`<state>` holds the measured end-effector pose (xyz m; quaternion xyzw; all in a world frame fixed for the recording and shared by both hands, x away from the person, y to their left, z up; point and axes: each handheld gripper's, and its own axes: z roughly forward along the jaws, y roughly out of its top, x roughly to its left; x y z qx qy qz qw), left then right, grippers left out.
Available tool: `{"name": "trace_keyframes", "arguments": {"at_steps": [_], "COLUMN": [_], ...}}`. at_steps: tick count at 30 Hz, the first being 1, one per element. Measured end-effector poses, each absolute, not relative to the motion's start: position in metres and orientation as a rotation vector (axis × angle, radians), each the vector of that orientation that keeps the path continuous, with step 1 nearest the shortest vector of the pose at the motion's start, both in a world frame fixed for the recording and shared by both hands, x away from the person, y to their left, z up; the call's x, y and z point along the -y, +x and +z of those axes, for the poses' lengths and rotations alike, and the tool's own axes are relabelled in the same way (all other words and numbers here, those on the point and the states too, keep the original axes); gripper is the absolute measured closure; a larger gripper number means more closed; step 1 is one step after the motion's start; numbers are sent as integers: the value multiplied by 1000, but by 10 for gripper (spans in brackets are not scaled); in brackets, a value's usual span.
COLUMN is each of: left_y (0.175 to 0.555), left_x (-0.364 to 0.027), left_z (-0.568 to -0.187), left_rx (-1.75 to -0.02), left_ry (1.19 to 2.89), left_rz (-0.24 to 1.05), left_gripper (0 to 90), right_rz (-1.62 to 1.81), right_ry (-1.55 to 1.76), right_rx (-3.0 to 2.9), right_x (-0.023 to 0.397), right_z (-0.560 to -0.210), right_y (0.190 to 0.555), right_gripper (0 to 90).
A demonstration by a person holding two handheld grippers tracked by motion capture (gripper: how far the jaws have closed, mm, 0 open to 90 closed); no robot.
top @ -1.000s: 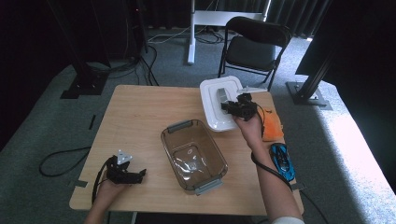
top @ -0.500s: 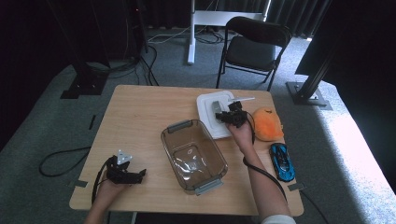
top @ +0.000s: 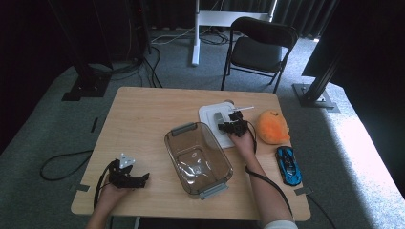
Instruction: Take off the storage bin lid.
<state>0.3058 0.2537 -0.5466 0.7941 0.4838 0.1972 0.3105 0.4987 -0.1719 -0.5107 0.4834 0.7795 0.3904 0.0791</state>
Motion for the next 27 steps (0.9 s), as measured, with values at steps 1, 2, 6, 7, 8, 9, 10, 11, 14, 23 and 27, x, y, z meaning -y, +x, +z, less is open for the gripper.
{"name": "trace_keyframes", "arguments": {"at_steps": [1, 2, 6, 7, 8, 9, 10, 11, 14, 23, 27], "left_y": [306, 306, 306, 305, 305, 305, 305, 305, 305, 303, 303], "left_x": [-254, -254, -254, -254, -254, -254, -254, -254, -253, -252, -252], "left_z": [-547, -547, -547, -547, -547, -547, -547, -547, -546, -546, -546], "left_rx": [-1277, -1277, -1279, -1280, -1281, -1280, -1280, -1282, -1287, -1314, -1318], "left_ry": [2097, 2098, 2097, 2097, 2096, 2097, 2097, 2096, 2095, 2082, 2080], "left_rz": [521, 521, 522, 522, 522, 523, 523, 523, 525, 536, 537], "left_gripper": [4, 4, 4, 4, 4, 4, 4, 4, 4, 4, 4], "right_rz": [1125, 1109, 1112, 1110, 1098, 1096, 1100, 1098, 1111, 1131, 1127], "right_ry": [1458, 1462, 1487, 1488, 1488, 1487, 1494, 1484, 1479, 1415, 1425], "right_rx": [-2341, -2343, -2323, -2313, -2307, -2306, -2301, -2294, -2284, -2219, -2154], "right_x": [171, 171, 175, 176, 177, 179, 180, 181, 186, 210, 228], "right_z": [-516, -518, -518, -517, -514, -512, -509, -506, -495, -458, -443], "right_y": [498, 498, 497, 496, 495, 494, 491, 489, 482, 458, 452], "right_gripper": [681, 675, 575, 556, 535, 522, 506, 491, 430, 320, 310]}}
